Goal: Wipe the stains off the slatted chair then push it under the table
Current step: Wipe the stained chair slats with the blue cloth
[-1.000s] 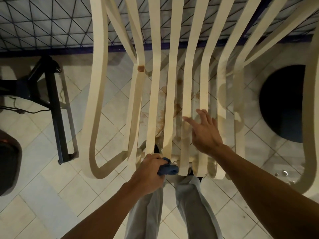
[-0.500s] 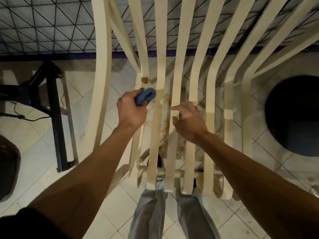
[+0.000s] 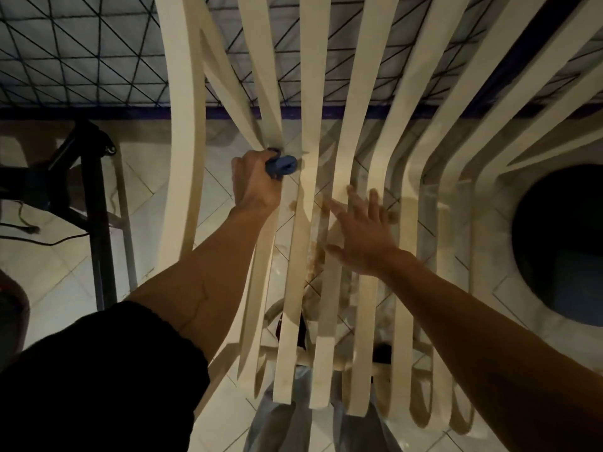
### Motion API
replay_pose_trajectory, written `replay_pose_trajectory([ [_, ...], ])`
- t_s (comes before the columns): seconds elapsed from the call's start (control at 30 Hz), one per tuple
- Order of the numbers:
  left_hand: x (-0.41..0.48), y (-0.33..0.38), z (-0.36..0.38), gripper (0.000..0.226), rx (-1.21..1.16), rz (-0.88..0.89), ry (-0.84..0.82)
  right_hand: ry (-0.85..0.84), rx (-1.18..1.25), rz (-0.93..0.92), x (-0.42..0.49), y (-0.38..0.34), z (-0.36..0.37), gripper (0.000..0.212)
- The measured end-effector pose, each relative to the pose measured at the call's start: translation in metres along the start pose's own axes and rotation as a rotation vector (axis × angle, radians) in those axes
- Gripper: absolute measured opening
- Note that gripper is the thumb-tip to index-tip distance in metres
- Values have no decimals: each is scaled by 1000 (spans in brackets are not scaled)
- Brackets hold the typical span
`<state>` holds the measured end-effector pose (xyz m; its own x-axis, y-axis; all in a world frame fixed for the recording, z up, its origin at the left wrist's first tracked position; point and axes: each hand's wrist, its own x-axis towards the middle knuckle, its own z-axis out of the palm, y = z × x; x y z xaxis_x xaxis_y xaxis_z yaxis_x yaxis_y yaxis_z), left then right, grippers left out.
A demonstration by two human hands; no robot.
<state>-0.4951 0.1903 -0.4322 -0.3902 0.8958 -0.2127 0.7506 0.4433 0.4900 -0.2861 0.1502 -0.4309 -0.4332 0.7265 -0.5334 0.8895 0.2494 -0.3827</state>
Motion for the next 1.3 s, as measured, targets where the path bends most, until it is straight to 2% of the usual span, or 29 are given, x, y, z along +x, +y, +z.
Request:
replay_pose_trajectory([
  [0.1,-12,5,-5,36,31,14,-86,-2,-42,-21,1,5,3,88],
  [0.37,-29,-4,-12,36,183,22,-203,-12,-70,-18,1,4,3,84],
  [0.5,-20,7,-17,25,111,-21,-138,-8,-85,-19,1,7,4,83],
  [0.67,-15,22,-10,31,48,-58,-29,-1,-78,-32,2,9,5,83],
  [1.03,-46,11,-10,39,307,-48,-308,-23,-103,-8,2,7,4,84],
  [1.17,-35,10,-7,32,232,-35,-246,-11,-97,-16,3,10,5,84],
  [1.3,-10,23,-5,39,300,29,-184,-4,-96,-33,3,11,6,82],
])
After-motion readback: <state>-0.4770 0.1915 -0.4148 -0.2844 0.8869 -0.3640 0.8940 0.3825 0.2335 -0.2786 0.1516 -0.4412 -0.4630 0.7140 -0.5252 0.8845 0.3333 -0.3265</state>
